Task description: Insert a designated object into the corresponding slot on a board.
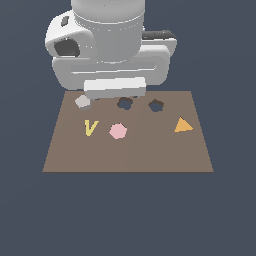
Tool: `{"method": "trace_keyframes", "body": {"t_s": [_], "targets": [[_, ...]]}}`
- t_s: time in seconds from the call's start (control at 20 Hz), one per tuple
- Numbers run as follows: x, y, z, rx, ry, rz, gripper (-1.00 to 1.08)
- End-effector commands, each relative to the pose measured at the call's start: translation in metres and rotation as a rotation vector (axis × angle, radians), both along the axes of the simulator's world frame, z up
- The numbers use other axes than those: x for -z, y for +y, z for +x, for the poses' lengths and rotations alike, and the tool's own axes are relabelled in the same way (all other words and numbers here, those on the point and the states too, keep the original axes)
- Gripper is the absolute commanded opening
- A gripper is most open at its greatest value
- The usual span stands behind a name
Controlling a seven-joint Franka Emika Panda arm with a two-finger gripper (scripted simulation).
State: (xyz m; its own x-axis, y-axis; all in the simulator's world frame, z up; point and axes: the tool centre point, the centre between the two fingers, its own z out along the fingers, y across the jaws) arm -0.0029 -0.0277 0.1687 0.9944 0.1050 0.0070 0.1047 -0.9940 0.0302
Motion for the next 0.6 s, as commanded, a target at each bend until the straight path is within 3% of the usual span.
{"method": "trace_keyframes", "body": {"t_s": [0.0, 0.55], "targets": [[0.004, -0.002, -0.005, -0.037, 0.001, 0.001, 1.0], [0.029, -0.02, -0.034, -0.287, 0.006, 0.005, 1.0]]}}
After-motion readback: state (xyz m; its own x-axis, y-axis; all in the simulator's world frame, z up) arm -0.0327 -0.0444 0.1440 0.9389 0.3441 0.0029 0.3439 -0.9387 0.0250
